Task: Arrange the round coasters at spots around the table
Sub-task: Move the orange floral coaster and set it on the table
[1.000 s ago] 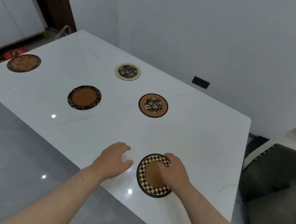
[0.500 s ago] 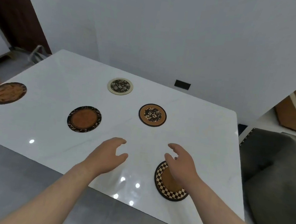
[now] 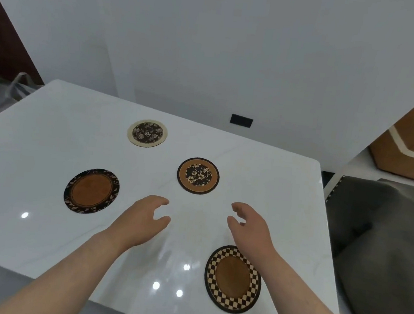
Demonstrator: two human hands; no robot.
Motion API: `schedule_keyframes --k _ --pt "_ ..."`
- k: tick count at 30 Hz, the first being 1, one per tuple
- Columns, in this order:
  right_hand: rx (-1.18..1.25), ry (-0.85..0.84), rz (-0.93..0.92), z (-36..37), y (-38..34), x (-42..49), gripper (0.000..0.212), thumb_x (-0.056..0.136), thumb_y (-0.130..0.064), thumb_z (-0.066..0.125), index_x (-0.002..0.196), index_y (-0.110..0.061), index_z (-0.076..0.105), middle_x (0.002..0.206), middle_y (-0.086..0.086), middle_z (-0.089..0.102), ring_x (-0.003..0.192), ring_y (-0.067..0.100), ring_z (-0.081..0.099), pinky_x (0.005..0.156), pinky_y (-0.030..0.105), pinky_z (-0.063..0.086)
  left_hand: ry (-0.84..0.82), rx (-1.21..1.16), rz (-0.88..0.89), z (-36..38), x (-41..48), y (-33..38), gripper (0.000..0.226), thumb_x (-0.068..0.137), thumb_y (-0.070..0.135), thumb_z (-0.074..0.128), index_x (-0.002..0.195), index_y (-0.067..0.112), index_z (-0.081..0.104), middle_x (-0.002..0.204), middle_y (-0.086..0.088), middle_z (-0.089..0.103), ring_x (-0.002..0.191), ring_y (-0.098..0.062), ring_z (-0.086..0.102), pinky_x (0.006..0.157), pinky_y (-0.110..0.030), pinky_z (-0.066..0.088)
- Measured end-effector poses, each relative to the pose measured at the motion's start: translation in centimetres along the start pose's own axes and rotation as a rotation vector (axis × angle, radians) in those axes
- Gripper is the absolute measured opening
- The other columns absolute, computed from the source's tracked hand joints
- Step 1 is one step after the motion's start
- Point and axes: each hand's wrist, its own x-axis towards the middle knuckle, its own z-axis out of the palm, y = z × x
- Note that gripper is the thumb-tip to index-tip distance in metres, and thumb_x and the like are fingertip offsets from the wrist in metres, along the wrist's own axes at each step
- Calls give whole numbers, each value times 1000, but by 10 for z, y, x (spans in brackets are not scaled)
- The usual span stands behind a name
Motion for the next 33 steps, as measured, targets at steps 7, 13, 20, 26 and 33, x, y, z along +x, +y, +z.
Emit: schedule_keyframes --k 7,13,20,26,33 --pt "109 9 80 -16 5 49 39 94 -23 57 134 -22 53 127 -6 61 111 9 55 93 23 43 11 -40 -87 -8 52 12 48 90 33 59 136 24 48 144 6 44 129 -12 42 103 -23 32" --pt "139 -26 126 -19 11 86 37 93 -21 59 130 -20 57 118 -6 62 104 8 57 87 22 43 10 -117 -187 -5 93 12 46 89 33 60 133 21 52 140 2 50 127 -15 46 98 -26 36" --pt "118 -91 158 -7 10 128 38 90 -21 61 128 -19 58 116 -4 62 103 9 59 94 27 47 -20 -136 -227 4 137 11 46 91 28 58 135 15 49 140 -3 50 129 -19 46 102 -30 38" --pt "156 -117 215 9 9 174 40 88 -21 63 127 -14 59 116 1 63 106 16 60 92 29 47 -46 -196 -277 6 178 9 47 92 24 56 136 10 48 141 -6 50 127 -21 48 101 -32 38" --pt "171 -116 319 43 10 210 37 86 -18 65 120 -4 61 99 4 66 90 20 62 89 40 51 -97 -254 -321 8 221 -11 31 93 19 51 123 16 56 113 4 49 106 -15 49 90 -29 37"
